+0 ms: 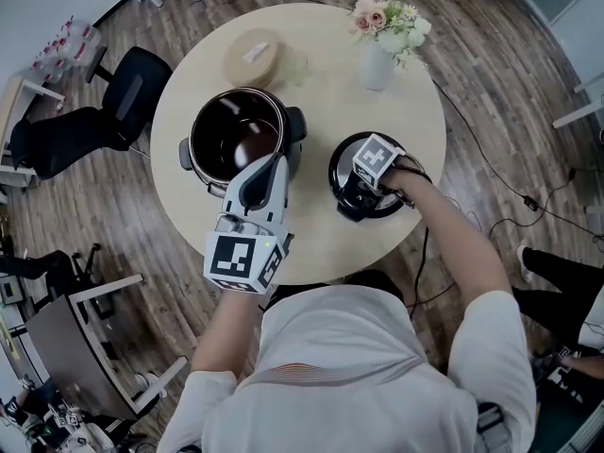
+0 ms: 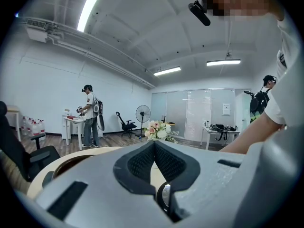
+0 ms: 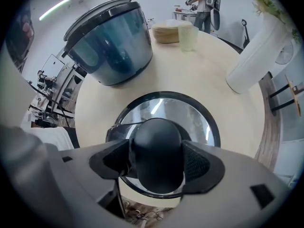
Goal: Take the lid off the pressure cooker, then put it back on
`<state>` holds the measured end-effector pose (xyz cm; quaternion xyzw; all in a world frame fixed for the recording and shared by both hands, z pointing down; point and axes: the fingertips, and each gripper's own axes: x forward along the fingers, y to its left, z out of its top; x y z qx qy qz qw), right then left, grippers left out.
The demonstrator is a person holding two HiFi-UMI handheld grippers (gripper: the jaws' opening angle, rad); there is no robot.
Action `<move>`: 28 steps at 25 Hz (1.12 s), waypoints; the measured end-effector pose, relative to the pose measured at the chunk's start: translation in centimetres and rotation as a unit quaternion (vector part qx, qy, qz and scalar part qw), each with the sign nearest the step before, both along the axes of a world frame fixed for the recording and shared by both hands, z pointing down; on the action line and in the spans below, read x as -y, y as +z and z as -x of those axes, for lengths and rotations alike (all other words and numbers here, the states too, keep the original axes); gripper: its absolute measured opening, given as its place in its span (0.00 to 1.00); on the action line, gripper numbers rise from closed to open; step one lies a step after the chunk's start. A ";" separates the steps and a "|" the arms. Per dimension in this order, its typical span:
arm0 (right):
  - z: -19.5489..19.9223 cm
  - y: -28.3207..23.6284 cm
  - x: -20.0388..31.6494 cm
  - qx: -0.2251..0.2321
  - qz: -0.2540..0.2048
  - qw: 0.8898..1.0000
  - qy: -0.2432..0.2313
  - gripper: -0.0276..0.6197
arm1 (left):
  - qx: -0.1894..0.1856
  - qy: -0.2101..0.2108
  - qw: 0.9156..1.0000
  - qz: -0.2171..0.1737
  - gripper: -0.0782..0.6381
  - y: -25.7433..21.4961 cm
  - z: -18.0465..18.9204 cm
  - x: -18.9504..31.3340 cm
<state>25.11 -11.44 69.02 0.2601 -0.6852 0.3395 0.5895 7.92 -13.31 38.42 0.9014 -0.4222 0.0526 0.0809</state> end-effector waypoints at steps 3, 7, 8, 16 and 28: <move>0.1 0.1 -0.2 -0.001 0.002 1.000 -0.004 0.58 | -0.001 0.001 1.000 -0.002 0.12 -0.2 -0.1 0.0; 0.1 -0.4 0.1 -0.002 -0.013 1.000 -0.001 0.61 | -0.002 0.002 1.000 -0.003 0.12 -0.3 0.1 0.0; 0.1 -0.7 0.3 -0.003 -0.020 1.000 -0.003 0.61 | -0.002 0.002 1.000 -0.002 0.12 -0.3 0.2 0.0; 0.9 -8.9 2.6 0.082 -0.146 0.984 0.058 0.61 | -0.005 -0.001 1.000 -0.007 0.12 -0.7 1.0 0.0; 2.0 -28.7 2.1 0.229 -0.467 0.838 0.164 0.60 | -0.015 -0.007 1.000 -0.017 0.12 -1.6 2.6 0.0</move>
